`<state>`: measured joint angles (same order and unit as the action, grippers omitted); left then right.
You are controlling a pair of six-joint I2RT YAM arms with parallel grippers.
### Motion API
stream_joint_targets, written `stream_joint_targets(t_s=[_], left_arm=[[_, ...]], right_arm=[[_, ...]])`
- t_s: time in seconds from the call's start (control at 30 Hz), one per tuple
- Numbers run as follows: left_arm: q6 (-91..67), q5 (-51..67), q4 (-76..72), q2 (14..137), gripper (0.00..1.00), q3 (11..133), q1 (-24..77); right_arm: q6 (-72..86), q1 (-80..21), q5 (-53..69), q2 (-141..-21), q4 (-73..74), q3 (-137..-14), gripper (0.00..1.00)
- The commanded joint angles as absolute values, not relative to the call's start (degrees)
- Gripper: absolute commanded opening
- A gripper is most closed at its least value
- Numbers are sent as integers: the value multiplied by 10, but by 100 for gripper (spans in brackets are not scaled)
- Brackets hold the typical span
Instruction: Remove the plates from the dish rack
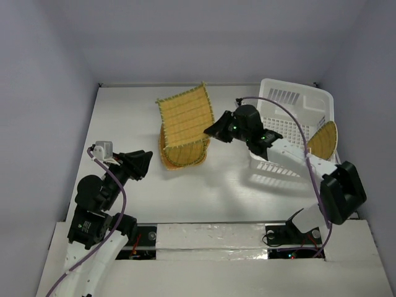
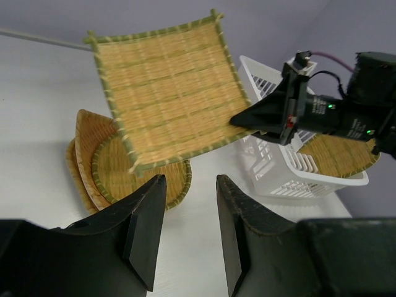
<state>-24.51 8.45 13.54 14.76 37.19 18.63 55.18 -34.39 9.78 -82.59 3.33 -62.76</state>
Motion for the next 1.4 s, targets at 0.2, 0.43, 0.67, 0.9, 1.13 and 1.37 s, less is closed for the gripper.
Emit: stream_joint_targets(t_s=[0.2,0.43,0.67,0.9,1.13,1.37], left_arm=[[-242,75,114,160,35,372,184],[-243,76,113,159,36,372,184],[-242,77,114,158,36,373,184],[-242,76,114,156,36,372,184],[-243,76,113,155,36,372,184],[-244,77,113,154,36,371,184]], right_arm=[[669,-386,145,-926,-264,-593,0],[686,-386,149,-959,-294,-554,0],[689,-386,147,-952,-294,-522,0],[692,-391,142,-957,-299,-491,17],[626,-403,99,-937,-179,-522,64],[537,-441,-19,-932,40,-627,87]])
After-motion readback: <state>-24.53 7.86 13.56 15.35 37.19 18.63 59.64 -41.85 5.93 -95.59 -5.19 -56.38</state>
